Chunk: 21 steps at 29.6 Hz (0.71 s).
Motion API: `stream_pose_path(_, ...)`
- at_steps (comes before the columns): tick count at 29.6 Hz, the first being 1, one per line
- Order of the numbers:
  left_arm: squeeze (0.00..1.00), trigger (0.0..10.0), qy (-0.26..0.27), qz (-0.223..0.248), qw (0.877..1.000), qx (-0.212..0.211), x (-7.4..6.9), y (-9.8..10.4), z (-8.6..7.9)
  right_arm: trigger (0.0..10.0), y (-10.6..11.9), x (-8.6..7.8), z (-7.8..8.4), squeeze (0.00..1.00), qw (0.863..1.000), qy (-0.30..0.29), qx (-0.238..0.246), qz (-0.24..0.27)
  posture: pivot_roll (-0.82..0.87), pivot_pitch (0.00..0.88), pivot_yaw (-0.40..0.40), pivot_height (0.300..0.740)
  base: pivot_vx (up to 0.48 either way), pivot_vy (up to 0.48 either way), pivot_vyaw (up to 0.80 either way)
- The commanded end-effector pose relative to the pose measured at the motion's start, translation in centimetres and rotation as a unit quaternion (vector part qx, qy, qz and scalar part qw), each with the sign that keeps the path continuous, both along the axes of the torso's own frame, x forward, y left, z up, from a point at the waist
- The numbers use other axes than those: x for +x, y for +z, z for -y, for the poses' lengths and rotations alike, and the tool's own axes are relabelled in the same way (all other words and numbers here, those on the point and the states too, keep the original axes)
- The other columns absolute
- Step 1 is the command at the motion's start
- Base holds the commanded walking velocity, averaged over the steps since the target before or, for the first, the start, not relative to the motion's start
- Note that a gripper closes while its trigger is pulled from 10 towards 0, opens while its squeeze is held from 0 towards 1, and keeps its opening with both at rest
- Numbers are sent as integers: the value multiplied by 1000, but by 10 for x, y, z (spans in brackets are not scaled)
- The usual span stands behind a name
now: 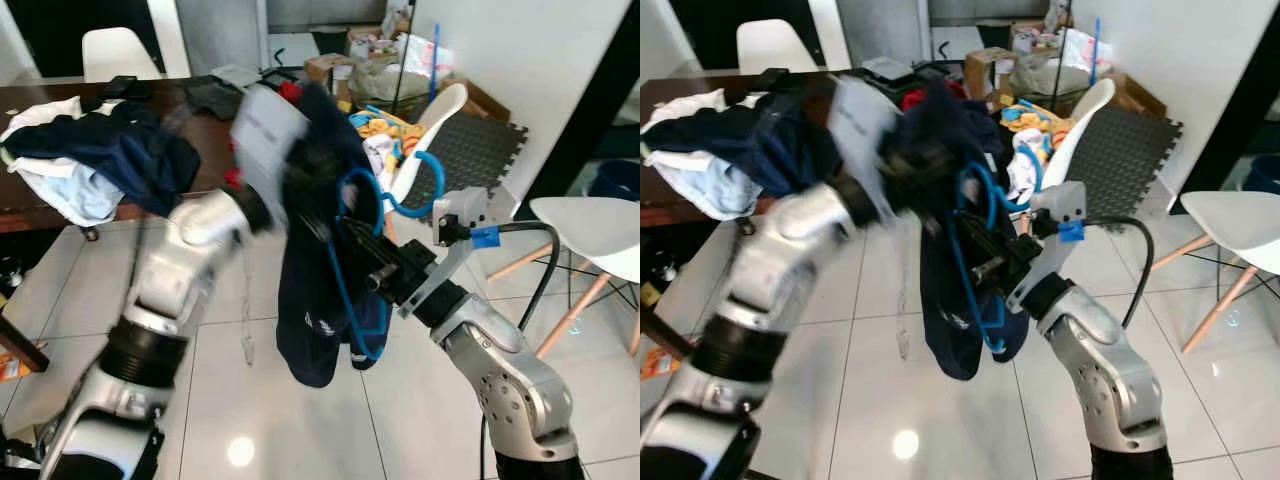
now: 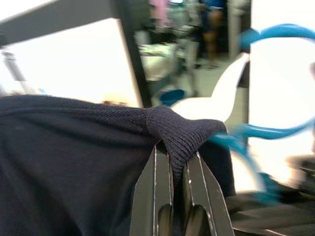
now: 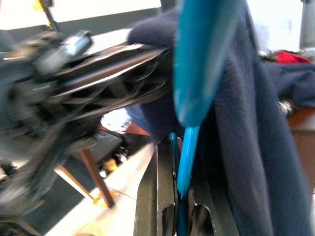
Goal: Hang hanger
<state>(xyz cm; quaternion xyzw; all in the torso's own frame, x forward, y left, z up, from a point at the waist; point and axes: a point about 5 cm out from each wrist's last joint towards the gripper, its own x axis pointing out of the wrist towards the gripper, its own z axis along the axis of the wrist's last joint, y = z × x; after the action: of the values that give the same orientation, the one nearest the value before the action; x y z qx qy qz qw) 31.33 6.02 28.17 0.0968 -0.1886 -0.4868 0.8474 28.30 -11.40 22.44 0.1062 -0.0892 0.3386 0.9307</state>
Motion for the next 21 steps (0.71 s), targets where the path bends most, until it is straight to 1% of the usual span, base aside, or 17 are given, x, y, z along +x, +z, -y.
stream_pose_path(1, 0, 0, -58, 9, 998, 15, -13, 1, 15, 10000, 9, -1, -10, 0, 1000, 20, -1, 24, 11, 90, 15, 740, 0, 0, 0)
stream_pose_path(3, 0, 0, -80, 0, 996, 28, -19, -6, 19, 10000, 9, 2, -11, 0, 1000, 13, -3, 23, 15, 90, 12, 740, 0, 0, 0)
stream_pose_path(4, 0, 0, -80, 0, 996, 28, -19, -6, 19, 10000, 9, 2, -11, 0, 1000, 13, -3, 23, 15, 90, 12, 740, 0, 0, 0)
stream_pose_path(5, 0, 784, -84, -3, 996, 36, -20, -9, 20, 10000, 9, 2, -11, 0, 1000, 13, -3, 22, 15, 90, 12, 740, 0, 0, 0)
stream_pose_path(6, 0, 784, -85, -5, 995, 45, -21, -13, 21, 10000, 9, 2, -11, 0, 1000, 12, -3, 22, 15, 90, 12, 740, 0, 0, 0)
stream_pose_path(8, 0, 1529, -76, -9, 995, 66, -19, -21, 19, 10000, 10, 3, -11, 0, 1000, 9, 2, 23, 15, 90, 12, 740, 0, 0, 0)
stream_pose_path(9, 0, 1529, -76, -9, 995, 66, -19, -21, 19, 10000, 10, 3, -11, 0, 1000, 9, 2, 23, 15, 90, 12, 740, 0, 0, 0)
stream_pose_path(10, 0, 2745, -73, -11, 995, 71, -18, -23, 18, 10000, 10, 3, -11, 0, 1000, 8, 3, 24, 15, 90, 12, 740, 0, 0, 0)
stream_pose_path(11, 0, 10000, -55, -9, 994, 89, -14, -27, 14, 10000, 10, 3, -10, 0, 1000, 6, 4, 26, 11, 93, 16, 740, 0, 0, 0)
stream_pose_path(12, 0, 10000, -55, -9, 994, 89, -14, -27, 14, 10000, 10, 3, -10, 0, 1000, 6, 4, 26, 11, 93, 16, 740, 0, 0, 0)
stream_pose_path(13, 0, 10000, -33, -5, 994, 103, -9, -29, 8, 10000, 11, 3, -9, 0, 1000, 4, 5, 28, 11, 93, 16, 740, 0, 0, 0)
stream_pose_path(14, 0, 10000, -33, -5, 994, 103, -9, -29, 8, 10000, 11, 3, -9, 0, 1000, 4, 5, 28, 11, 93, 16, 740, 0, 0, 0)
stream_pose_path(16, 0, 10000, -1, -1, 992, 126, -2, -31, -2, 10000, 11, 3, -8, 0, 1000, 0, 6, 30, 10, 94, 15, 740, 0, 0, 0)
stream_pose_path(17, 0, 10000, -1, -1, 992, 126, -2, -31, -2, 10000, 11, 3, -8, 0, 1000, 0, 6, 30, 10, 94, 15, 740, 0, 0, 0)
stream_pose_path(19, 0, 10000, 16, -2, 991, 136, 1, -30, -11, 10000, 12, 4, -5, 0, 999, -4, 8, 32, 13, 94, 13, 740, 0, 0, 0)
stream_pose_path(21, 0, 10000, 13, -6, 991, 135, 1, -30, -13, 10000, 12, 4, -4, 0, 999, -6, 10, 33, 14, 94, 12, 740, 0, 0, 0)
